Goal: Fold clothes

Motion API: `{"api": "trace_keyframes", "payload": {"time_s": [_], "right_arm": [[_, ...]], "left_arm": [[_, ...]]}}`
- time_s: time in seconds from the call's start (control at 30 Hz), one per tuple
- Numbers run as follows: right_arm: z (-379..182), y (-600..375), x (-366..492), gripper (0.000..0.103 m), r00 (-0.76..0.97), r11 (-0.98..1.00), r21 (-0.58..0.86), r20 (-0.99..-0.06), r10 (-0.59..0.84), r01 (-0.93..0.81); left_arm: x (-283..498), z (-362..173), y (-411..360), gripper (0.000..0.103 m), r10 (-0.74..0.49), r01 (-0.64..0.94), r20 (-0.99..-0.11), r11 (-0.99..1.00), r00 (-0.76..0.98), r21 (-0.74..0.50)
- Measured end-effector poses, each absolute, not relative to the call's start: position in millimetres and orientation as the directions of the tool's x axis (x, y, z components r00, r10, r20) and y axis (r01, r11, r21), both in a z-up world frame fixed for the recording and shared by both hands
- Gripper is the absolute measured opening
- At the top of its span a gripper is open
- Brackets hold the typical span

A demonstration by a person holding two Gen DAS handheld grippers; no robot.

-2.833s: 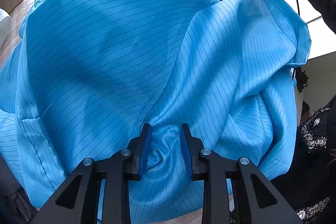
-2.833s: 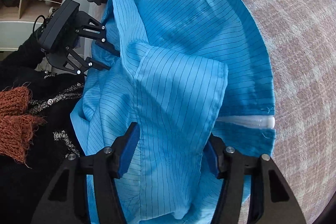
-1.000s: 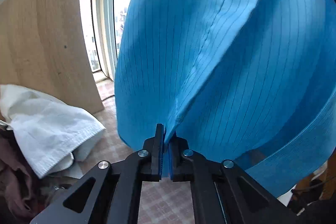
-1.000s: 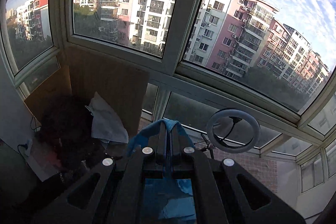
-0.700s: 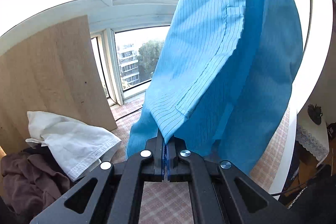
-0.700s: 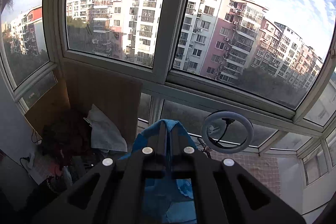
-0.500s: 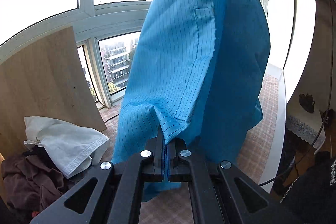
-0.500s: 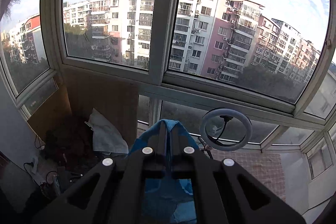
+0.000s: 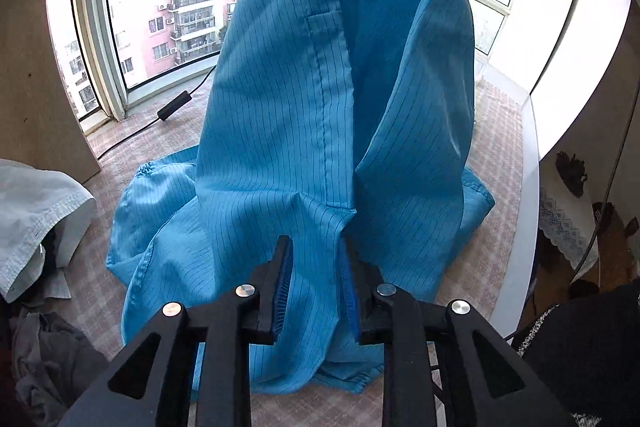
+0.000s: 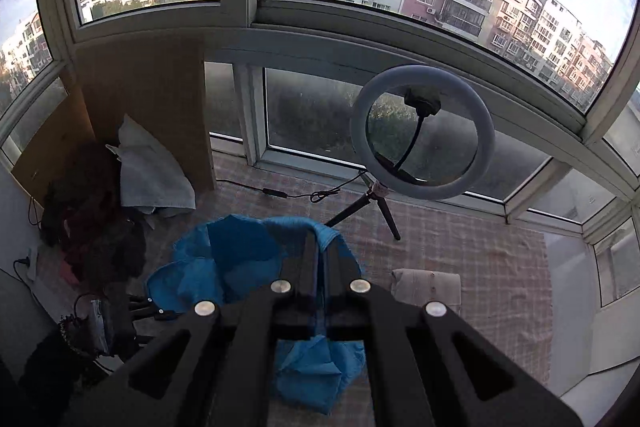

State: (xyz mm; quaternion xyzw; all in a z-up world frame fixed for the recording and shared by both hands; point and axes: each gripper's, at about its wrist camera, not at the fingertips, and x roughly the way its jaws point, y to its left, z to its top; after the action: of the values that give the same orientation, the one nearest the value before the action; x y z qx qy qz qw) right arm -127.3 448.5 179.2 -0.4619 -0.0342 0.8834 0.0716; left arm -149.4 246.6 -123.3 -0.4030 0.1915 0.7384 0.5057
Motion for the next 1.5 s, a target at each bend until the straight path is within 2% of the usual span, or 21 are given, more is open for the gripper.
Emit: {"api": "trace_keyframes", "payload": {"time_s": [0.13, 0.33, 0.47, 0.57, 0.6, 0.63, 0.67, 0.77, 0.9, 1.0, 1.07, 1.17, 1.2, 1.27, 1.5], "right_arm": [[141.2, 505.2, -121.0, 0.002, -0.521, -0.987, -0.096, -0.841, 0.149, -0.128], [131.0, 552.2, -119.0, 0.001, -0.525, -0.993, -0.054, -0.845, 0.103, -0.107], [134.3, 558.2, -116.0, 0.002, -0.534, -0.998, -0.044, -0.843, 0.065, -0.052], [133.7, 560.5, -117.2, 0.001, -0.534, -0.999, -0.039, -0.844, 0.042, -0.016], [133.2, 561.1, -117.9, 0.001, -0.535, -0.999, -0.04, -0.844, 0.036, -0.005], [132.6, 561.6, -118.6, 0.001, -0.536, -0.999, -0.041, -0.844, 0.031, 0.006], [131.5, 562.4, -119.6, 0.002, -0.537, -0.999, -0.042, -0.843, 0.027, 0.016], [123.6, 571.1, -122.8, 0.002, -0.537, -0.999, -0.031, -0.843, 0.013, 0.025], [91.5, 582.1, -123.7, 0.002, -0.517, -0.999, 0.015, -0.855, -0.029, 0.031], [42.4, 580.9, -122.1, 0.002, -0.471, -0.998, 0.048, -0.88, -0.063, 0.044], [9.1, 578.1, -122.0, 0.002, -0.43, -0.998, 0.042, -0.901, -0.06, 0.052], [-25.7, 583.1, -124.3, 0.002, -0.371, -0.997, 0.059, -0.926, -0.071, 0.044], [-31.0, 586.9, -124.4, 0.002, -0.363, -0.997, 0.062, -0.929, -0.071, 0.036], [-31.4, 596.3, -123.8, 0.002, -0.369, -0.998, 0.065, -0.927, -0.067, 0.018], [-24.1, 620.5, -123.5, 0.002, -0.39, -0.995, 0.098, -0.917, -0.08, -0.026]], "left_arm": [[-136.9, -125.1, 265.8, 0.023, 0.555, -0.911, -0.813, -0.404, -0.177, -0.077], [-123.3, -111.5, 317.1, 0.036, 0.57, -0.946, -0.804, -0.324, -0.169, -0.03], [-132.5, -103.5, 353.4, 0.049, 0.61, -0.957, -0.784, -0.278, -0.112, -0.079], [-131.7, -106.9, 370.2, 0.052, 0.607, -0.963, -0.792, -0.25, -0.072, -0.104], [-129.4, -108.8, 371.9, 0.049, 0.594, -0.962, -0.801, -0.255, -0.074, -0.1], [-127.2, -110.6, 373.6, 0.033, 0.581, -0.961, -0.81, -0.26, -0.077, -0.096], [-124.9, -112.5, 375.3, 0.002, 0.569, -0.96, -0.819, -0.265, -0.079, -0.092], [-117.0, -117.1, 375.6, 0.0, 0.536, -0.953, -0.84, -0.29, -0.089, -0.084], [-94.7, -137.7, 333.1, 0.0, 0.544, -0.876, -0.838, -0.424, -0.044, -0.229], [-79.5, -169.7, 317.1, 0.002, 0.498, -0.844, -0.863, -0.496, -0.082, -0.206], [-79.6, -184.1, 311.7, 0.009, 0.452, -0.818, -0.884, -0.55, -0.118, -0.172], [-87.3, -182.5, 297.3, 0.013, 0.439, -0.786, -0.882, -0.6, -0.169, -0.148], [-90.0, -177.0, 291.0, 0.016, 0.447, -0.781, -0.875, -0.608, -0.186, -0.144], [-97.0, -165.3, 278.4, 0.028, 0.465, -0.772, -0.859, -0.619, -0.214, -0.143], [-93.8, -168.0, 291.7, 0.034, 0.4, -0.849, -0.879, -0.528, -0.261, 0.012]]}}
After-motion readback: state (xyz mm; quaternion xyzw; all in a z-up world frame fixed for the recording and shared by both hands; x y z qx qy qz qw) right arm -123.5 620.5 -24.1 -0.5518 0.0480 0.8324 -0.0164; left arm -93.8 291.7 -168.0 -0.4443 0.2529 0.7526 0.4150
